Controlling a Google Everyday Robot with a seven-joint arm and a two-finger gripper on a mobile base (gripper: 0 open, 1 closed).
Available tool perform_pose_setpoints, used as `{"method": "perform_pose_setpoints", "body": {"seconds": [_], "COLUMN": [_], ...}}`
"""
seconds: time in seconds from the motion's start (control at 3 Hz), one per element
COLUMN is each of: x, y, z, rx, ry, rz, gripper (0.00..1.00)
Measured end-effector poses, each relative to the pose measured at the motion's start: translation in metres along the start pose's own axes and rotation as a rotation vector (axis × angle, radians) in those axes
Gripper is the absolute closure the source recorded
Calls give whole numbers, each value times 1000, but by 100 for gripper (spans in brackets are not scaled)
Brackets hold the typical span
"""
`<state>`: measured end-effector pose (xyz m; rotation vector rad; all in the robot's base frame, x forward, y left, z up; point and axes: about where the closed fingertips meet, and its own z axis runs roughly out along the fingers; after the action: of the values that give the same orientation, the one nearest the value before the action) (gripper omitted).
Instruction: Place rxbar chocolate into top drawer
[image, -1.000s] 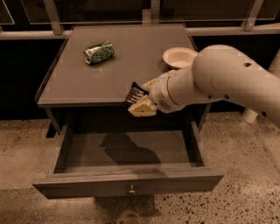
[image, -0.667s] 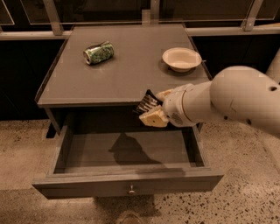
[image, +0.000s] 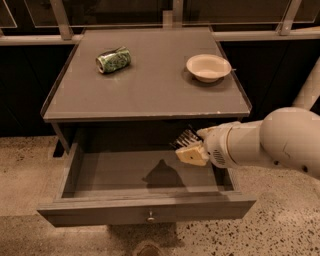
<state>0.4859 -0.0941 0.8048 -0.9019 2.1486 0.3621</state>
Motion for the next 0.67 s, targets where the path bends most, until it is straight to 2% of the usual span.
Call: {"method": "perform_pose_setpoints", "body": {"seconds": [0.33, 0.67], "x": [25, 47], "y": [-11, -28], "z": [14, 39], "rx": [-34, -77], "ry": [-33, -68], "rz": [50, 45], "gripper": [100, 100]}}
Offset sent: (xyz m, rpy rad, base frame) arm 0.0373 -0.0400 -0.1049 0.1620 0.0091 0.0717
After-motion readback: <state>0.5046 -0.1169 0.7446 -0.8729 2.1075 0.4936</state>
